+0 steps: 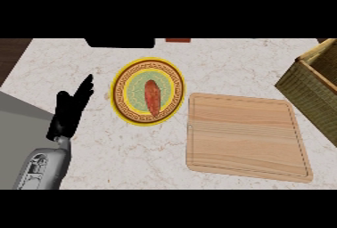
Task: Pick the tomato from the cutting board and place it in the basket
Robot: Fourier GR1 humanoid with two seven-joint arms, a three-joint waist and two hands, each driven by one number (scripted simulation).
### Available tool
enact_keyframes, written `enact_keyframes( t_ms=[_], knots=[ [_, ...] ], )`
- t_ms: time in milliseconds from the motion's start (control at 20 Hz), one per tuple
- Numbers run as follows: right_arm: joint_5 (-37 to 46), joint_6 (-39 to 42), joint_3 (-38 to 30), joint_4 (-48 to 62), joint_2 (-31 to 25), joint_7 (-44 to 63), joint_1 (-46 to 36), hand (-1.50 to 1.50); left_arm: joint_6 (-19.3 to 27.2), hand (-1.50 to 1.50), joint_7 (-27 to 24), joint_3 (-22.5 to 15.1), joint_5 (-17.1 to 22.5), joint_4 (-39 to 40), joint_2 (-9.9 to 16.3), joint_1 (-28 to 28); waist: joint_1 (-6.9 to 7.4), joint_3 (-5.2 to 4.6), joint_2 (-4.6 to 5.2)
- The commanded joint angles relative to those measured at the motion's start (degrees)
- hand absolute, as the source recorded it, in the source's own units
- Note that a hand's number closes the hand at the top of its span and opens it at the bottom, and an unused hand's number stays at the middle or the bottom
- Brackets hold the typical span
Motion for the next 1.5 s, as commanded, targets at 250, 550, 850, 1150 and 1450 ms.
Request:
enact_keyframes(
  t_ms=[250, 550, 850, 1150, 1450],
  knots=[
    [-0.6, -4.5, -2.7, 12.3, 5.4, -5.1, 0.3, -1.50, 0.2, 0.00, 1.0, -0.4, -1.1, -2.3, 0.0, 1.9, -0.30, 0.01, -0.19],
    [-5.0, -7.1, -9.6, 17.3, 3.8, -5.9, -2.6, -1.50, -1.1, 0.00, 0.7, -0.8, -0.4, -3.7, -0.3, 4.3, -0.09, 0.04, -0.20],
    [-7.8, -13.3, -16.1, 22.8, -0.3, -2.9, -5.4, -1.50, -1.8, 0.00, -0.9, 2.1, 0.5, -0.9, 1.9, 2.0, -0.19, 0.02, -0.06],
    [-9.5, -10.2, -20.6, 32.3, -9.6, -4.8, -2.7, -1.50, -0.6, 0.00, -0.9, 0.6, -0.8, -1.2, 0.3, 1.8, 0.04, 0.18, 0.39],
    [-10.9, -4.7, -23.4, 38.7, -17.1, -7.2, 1.6, -1.50, -1.7, 0.00, -1.2, 0.9, 0.4, -1.9, 0.6, 3.0, 0.46, 0.48, 0.70]
  ],
)
